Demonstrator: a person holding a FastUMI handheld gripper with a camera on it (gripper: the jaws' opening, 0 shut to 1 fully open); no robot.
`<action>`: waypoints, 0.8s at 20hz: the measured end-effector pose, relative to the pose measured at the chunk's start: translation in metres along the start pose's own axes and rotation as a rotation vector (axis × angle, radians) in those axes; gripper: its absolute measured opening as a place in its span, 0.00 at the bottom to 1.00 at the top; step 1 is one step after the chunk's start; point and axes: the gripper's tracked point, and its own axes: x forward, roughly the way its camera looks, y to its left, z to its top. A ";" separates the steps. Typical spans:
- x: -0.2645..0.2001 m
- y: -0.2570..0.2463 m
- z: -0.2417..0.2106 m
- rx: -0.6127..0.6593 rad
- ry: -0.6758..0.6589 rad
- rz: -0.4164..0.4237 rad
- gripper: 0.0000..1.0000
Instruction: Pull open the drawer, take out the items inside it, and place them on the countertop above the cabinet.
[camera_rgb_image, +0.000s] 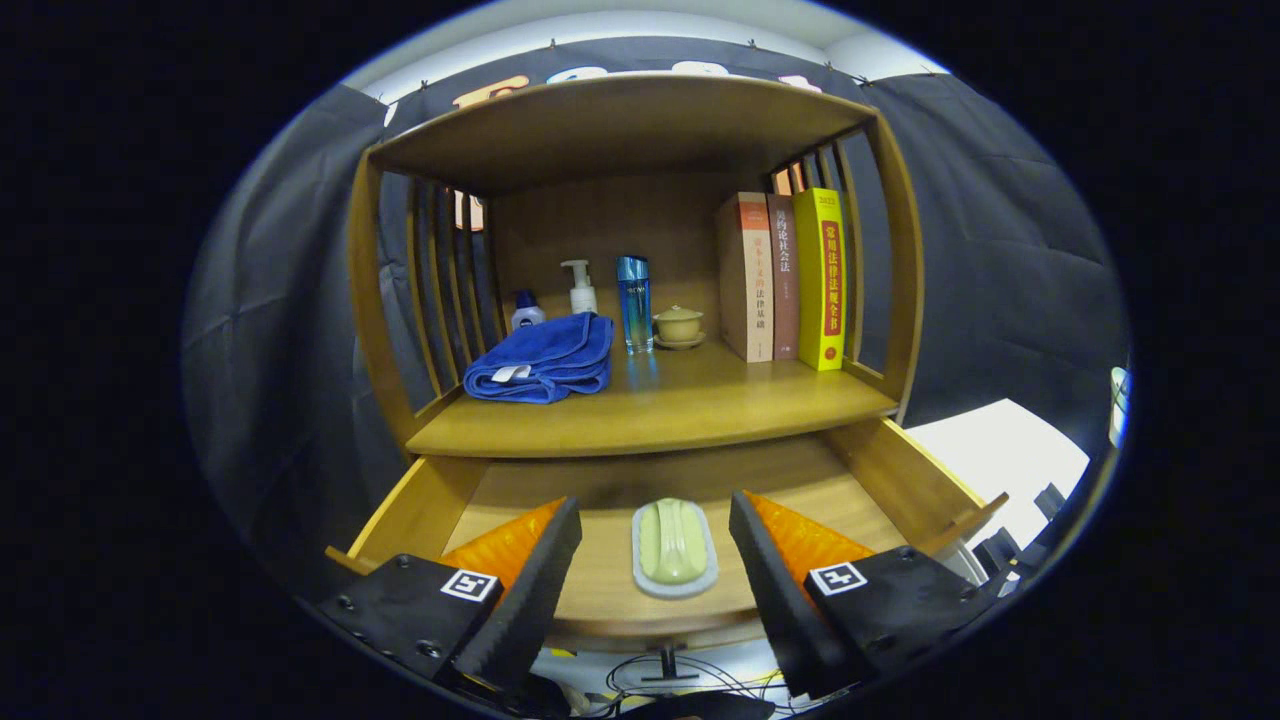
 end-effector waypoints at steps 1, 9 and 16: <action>0.014 0.000 -0.003 -0.017 0.023 -0.001 0.98; 0.096 -0.013 -0.056 -0.071 0.278 -0.048 0.97; 0.111 -0.024 -0.104 -0.071 0.463 -0.044 0.89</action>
